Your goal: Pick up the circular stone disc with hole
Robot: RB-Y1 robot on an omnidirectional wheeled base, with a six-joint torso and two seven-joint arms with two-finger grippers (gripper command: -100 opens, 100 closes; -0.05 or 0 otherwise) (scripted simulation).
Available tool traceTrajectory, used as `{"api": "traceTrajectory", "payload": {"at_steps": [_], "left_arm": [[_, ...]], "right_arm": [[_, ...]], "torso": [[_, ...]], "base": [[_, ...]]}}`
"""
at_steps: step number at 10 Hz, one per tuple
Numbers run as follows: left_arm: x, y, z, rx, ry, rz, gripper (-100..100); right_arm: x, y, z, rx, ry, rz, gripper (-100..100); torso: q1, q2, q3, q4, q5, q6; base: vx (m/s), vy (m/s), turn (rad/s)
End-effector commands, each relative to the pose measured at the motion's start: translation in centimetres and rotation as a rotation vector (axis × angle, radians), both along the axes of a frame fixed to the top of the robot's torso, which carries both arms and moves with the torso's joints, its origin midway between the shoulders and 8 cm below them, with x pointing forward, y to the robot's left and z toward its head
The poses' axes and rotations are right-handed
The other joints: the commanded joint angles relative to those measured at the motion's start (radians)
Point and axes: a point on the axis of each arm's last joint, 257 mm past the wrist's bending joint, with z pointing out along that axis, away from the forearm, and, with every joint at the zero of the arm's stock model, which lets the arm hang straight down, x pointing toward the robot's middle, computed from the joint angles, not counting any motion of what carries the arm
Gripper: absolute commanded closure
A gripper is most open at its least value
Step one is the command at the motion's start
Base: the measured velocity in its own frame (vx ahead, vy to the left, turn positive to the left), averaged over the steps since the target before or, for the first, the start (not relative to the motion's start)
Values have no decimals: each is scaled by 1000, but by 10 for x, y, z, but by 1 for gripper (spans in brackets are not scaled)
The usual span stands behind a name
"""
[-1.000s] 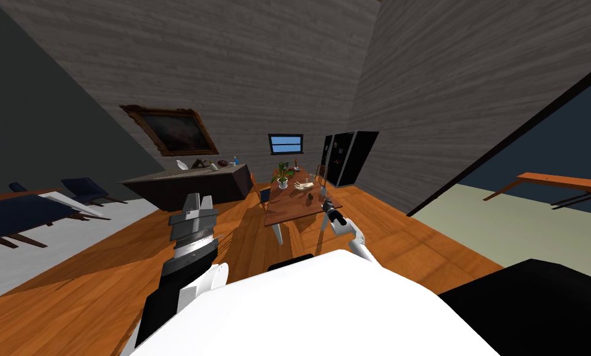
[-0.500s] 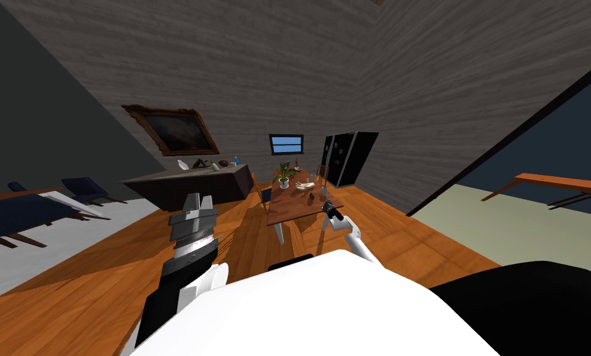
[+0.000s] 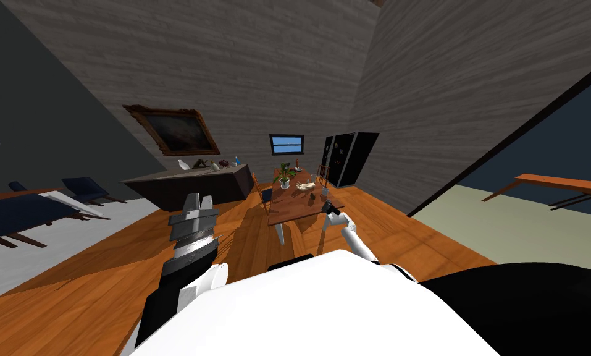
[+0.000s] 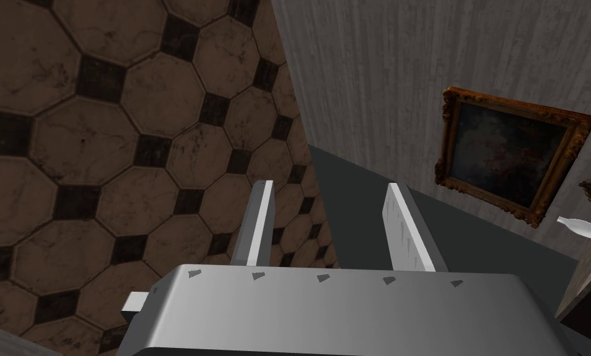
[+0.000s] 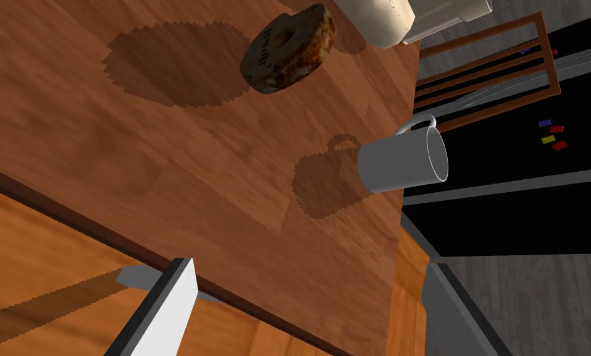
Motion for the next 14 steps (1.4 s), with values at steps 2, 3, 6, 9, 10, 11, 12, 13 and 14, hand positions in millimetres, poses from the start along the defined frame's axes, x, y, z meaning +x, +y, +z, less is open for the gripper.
{"api": "traceTrajectory", "payload": {"at_steps": [2, 3, 6, 9, 10, 11, 12, 13, 14], "left_arm": [[0, 0, 0, 0, 0, 0, 0], [0, 0, 0, 0, 0, 0, 0], [0, 0, 0, 0, 0, 0, 0], [0, 0, 0, 0, 0, 0, 0], [0, 0, 0, 0, 0, 0, 0], [0, 0, 0, 0, 0, 0, 0], [0, 0, 0, 0, 0, 0, 0], [0, 0, 0, 0, 0, 0, 0], [0, 0, 0, 0, 0, 0, 0]], "right_arm": [[7, -3, -14, 94, 47, -66, -100], [4, -5, -22, 97, 65, -71, -100], [14, -2, -33, 219, 113, -151, -100], [15, 1, -44, 282, 153, -195, -100], [23, 7, -42, 341, 163, -227, -100], [18, 7, -49, 343, 181, -233, -100], [26, 14, -48, 402, 194, -263, -100], [22, 14, -54, 403, 207, -268, -100], [28, 23, -54, 462, 226, -297, -100]], "torso": [[0, 0, 0, 0, 0, 0], [-1, -1, 0, 0, 0, 0], [-1, -1, -1, 0, 0, 0], [-3, -2, -1, 0, -1, 0], [-3, -1, -1, 0, -1, 0], [-3, -2, -1, 0, -1, 0], [-3, -2, -1, -1, -1, 0], [-4, -2, -1, -1, -1, 0], [-3, -2, -1, -1, -1, 0]], "base": [[25, 2, 5], [30, -4, 9], [36, -16, 7], [39, -29, 10], [47, -34, 10], [50, -36, 10], [61, -53, 12], [50, -44, 14], [57, -46, 11]]}}
